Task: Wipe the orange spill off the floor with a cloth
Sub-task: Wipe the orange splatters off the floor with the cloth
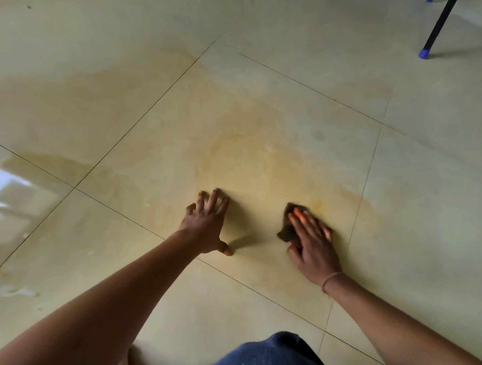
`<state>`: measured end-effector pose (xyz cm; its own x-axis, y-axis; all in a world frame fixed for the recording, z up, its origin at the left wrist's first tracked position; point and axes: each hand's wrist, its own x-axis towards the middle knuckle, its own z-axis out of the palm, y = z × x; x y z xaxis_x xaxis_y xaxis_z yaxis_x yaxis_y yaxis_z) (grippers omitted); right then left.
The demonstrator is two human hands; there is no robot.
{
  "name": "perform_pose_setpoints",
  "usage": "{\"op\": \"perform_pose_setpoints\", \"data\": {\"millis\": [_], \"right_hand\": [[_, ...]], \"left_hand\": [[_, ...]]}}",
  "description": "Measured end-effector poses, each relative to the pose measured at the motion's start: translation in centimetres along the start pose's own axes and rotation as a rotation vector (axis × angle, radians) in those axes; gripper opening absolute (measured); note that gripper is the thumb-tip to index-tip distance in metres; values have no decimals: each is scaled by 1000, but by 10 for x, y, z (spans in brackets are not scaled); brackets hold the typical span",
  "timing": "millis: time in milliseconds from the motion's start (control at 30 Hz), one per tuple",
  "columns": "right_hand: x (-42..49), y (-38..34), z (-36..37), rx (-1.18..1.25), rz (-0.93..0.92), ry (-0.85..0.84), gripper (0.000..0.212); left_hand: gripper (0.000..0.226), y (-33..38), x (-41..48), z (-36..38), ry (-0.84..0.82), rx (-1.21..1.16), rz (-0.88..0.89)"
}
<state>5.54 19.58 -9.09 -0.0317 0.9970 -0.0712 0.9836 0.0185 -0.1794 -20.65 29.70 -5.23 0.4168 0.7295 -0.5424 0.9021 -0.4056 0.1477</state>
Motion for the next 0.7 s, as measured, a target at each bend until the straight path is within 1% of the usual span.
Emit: {"op": "perform_pose_setpoints", "data": {"millis": [67,100,133,167,200,267,300,333,367,400,433,467,500,533,567,600,667,700], "right_hand": [[30,10,0,12,269,49,69],[53,2,-1,40,386,79,70],[71,-15,0,76,422,106,70],[80,-34,3,79,353,161,68],[76,-54,8,64,215,168,65],[27,-71,14,41,-55,18,63],[-2,-63,11,32,-116,-55,64],[-22,-44,7,34,-118,-59,65],[-27,-20,4,36,-49,-17,65],[-20,3,2,35,109,21,67],[0,16,-4,51,319,24,71],[29,21,-5,72,479,70,77],[58,11,-8,105,548,81,80],[78,-10,-4,114,507,90,79],[84,-34,3,99,391,102,74],[74,-58,11,67,235,88,69],[23,-84,16,42,-35,-33,65],[-5,-82,9,42,-106,-97,67]], "left_hand": [[131,-1,0,1,2,-11,4],[131,-1,2,2,2,-10,6],[131,-1,3,2,6,-12,8],[131,-2,4,2,11,-20,10],[130,-3,3,3,13,-32,12],[128,-7,0,6,31,-54,22],[127,-9,-2,8,46,-63,22],[125,-9,-4,8,53,-66,23],[125,-8,-5,8,53,-62,25],[125,-7,-5,7,48,-59,21],[126,-5,-3,7,41,-61,15],[128,-3,-2,7,36,-67,9],[129,-3,0,6,37,-71,6],[129,-3,2,8,39,-72,6],[129,-5,2,8,41,-72,10],[129,-6,1,8,36,-78,14],[128,-8,-1,9,38,-102,18],[128,-9,-1,8,38,-115,16]]}}
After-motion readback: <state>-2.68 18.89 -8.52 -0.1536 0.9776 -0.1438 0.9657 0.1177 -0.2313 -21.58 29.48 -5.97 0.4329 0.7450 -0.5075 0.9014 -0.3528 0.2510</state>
